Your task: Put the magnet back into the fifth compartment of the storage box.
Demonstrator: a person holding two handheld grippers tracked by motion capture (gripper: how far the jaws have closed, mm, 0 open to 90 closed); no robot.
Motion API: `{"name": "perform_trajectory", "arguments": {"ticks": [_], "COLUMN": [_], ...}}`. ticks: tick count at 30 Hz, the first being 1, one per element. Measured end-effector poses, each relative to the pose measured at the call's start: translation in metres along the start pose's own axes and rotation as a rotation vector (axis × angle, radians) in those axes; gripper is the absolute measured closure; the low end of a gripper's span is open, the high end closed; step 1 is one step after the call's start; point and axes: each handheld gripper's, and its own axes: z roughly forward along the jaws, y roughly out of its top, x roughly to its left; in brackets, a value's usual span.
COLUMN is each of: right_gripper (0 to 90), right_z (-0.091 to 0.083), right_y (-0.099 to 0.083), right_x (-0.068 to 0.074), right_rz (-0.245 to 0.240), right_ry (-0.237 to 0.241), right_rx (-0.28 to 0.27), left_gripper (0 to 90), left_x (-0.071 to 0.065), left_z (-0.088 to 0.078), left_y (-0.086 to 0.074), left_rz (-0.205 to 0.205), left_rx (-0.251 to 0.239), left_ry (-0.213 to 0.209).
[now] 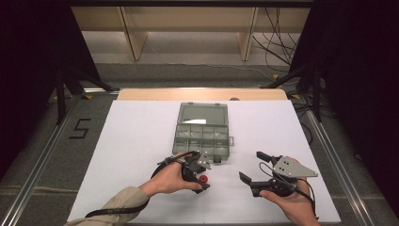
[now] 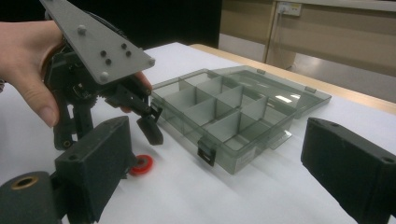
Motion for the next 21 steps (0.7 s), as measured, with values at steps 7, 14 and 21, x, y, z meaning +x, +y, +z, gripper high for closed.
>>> {"name": "perform_trajectory", "arguments": {"ticks": [7, 14, 21], "right_gripper": [9.9, 10.4, 10.8], "right_z": [-0.0001, -0.0001, 0.0000], "right_y": [0.0002, -0.0002, -0.0003], "right_x": [-0.0003, -0.0002, -0.0003], "right_rz": [-0.006, -0.001, -0.002], "right_ry": [-0.001, 0.004, 0.005], "right_rx": [0.005, 0.008, 0.009], "left_gripper": [38.1, 41.8, 50.3], "left_x": [0.0029, 0.0019, 0.0036], "left_z": [0.0009, 0.0038, 0.0030], "left_y": [0.0007, 0.0011, 0.0024], "left_rz": [0.027, 0.032, 0.020], "left_rx": [0.052, 0.085, 0.089], "left_ry": [-0.006, -0.013, -0.012]}}
